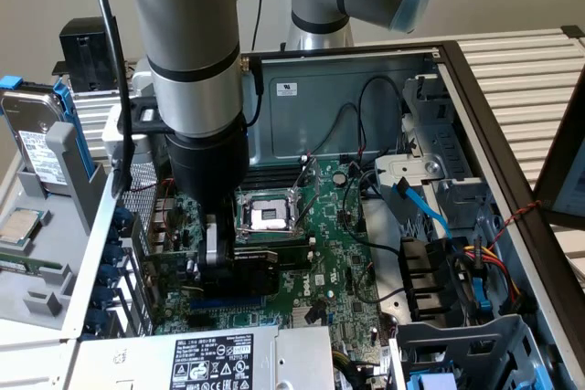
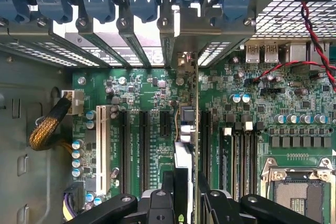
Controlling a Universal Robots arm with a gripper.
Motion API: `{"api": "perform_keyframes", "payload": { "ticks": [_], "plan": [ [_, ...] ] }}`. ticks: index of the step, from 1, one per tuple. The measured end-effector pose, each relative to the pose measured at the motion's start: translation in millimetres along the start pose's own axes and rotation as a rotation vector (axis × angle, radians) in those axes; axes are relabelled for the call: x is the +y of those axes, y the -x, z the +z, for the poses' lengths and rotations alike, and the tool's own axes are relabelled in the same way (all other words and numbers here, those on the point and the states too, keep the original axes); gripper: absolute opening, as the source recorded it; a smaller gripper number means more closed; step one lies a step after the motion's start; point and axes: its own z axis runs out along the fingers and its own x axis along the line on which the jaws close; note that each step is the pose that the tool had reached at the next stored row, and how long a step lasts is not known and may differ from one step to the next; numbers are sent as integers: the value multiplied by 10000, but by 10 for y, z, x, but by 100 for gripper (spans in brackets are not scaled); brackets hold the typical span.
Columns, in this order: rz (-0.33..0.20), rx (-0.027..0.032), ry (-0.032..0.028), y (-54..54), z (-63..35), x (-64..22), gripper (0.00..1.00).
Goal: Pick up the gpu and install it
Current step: 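Insert the gpu into the slot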
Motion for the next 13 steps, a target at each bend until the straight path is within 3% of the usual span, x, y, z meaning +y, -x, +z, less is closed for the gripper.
{"api": "perform_keyframes", "payload": {
  "ticks": [13],
  "plan": [
    [-3,15,-1,0,10,0,27]
  ]
}}
